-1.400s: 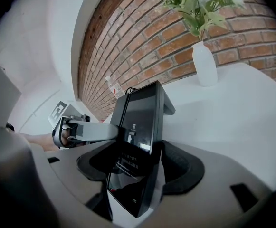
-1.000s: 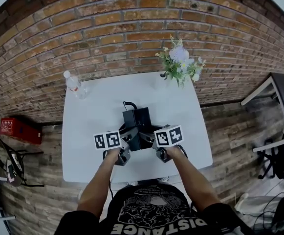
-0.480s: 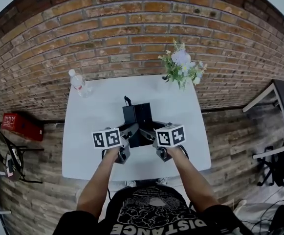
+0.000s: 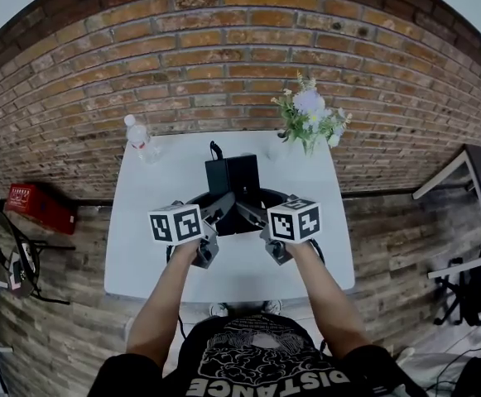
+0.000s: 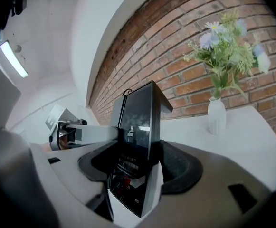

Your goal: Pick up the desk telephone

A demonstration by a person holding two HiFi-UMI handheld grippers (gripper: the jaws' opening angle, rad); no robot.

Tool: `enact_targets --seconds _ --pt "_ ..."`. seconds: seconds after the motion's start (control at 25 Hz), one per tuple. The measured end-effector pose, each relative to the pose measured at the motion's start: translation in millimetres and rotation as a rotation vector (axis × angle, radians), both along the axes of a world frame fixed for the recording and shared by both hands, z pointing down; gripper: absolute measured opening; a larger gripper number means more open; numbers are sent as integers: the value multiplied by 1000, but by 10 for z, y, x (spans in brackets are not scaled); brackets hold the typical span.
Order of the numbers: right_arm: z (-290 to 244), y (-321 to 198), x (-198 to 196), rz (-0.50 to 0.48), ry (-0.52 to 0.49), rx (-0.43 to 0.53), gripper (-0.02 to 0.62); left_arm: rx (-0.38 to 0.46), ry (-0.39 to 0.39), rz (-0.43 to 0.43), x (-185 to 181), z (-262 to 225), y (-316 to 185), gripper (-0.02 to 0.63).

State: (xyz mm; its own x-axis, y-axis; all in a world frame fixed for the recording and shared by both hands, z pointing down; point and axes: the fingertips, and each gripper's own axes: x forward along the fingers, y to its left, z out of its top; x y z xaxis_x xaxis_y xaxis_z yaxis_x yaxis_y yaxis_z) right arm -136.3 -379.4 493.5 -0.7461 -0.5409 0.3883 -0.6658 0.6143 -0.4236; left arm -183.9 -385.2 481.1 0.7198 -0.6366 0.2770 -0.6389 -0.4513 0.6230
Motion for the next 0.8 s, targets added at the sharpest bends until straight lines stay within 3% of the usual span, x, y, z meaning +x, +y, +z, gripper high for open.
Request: enact_targets --seconds 0.8 --pt "-1367 32 -67 -31 -47 315 272 327 -35 -45 -49 -1396 99 196"
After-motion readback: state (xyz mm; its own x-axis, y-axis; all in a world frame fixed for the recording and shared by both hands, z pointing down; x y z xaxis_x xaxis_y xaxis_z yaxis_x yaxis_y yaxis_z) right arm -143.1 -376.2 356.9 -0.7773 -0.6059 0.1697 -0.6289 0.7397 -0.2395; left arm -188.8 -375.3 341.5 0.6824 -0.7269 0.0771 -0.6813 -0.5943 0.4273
